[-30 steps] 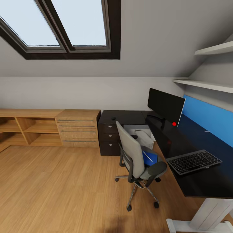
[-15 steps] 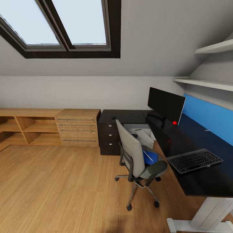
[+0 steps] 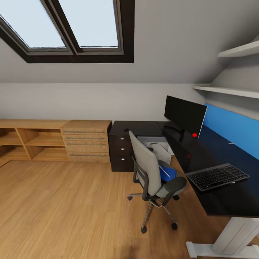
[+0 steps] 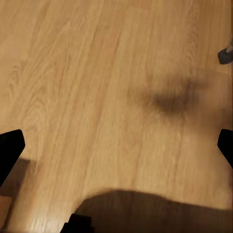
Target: In the bedroom, organize the workspace by keeping the computer under the desk, ensuring the monitor is on the desk, placing the keyboard on the desk next to the monitor, placing the mouse on the desk next to the keyboard, moving the folder from the swivel chair onto the desk next to the mouse, stacking the notebook on top of the folder with the pen on top of the notebook, and positioning the swivel chair next to the desk.
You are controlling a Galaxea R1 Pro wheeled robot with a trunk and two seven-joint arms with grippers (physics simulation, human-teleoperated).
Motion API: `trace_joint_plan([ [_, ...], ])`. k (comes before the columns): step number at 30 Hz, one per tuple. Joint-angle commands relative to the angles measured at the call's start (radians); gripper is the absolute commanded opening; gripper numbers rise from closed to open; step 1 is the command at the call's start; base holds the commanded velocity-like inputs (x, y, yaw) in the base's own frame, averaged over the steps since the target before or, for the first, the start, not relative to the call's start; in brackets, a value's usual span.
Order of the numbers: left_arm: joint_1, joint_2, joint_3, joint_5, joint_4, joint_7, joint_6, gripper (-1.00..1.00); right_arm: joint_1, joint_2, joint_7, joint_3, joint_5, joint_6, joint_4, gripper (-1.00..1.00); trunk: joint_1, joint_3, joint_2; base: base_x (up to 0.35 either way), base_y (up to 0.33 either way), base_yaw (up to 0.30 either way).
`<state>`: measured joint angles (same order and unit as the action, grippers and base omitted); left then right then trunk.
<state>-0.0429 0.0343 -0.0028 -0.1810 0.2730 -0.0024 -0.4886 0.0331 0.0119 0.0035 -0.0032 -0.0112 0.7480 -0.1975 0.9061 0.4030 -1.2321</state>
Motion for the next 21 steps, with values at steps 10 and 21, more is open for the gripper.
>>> trace_joint_plan([
  [10, 0.0, 0.041, 0.001, -0.002, 0.029, 0.004, -0.009, 1.0, 0.001, -0.003, 0.001, 0.004, -0.004, 0.002, 0.003, 1.0, 0.038, 0.033, -0.071, 0.0, 0.0, 0.0],
  [21, 0.0, 0.033, 0.004, -0.001, 0.111, -0.001, -0.01, 1.0, 0.001, -0.005, 0.0, 0.002, 0.0, 0.002, 0.001, 1.0, 0.081, 0.067, -0.148, 0.0, 0.0, 0.0],
])
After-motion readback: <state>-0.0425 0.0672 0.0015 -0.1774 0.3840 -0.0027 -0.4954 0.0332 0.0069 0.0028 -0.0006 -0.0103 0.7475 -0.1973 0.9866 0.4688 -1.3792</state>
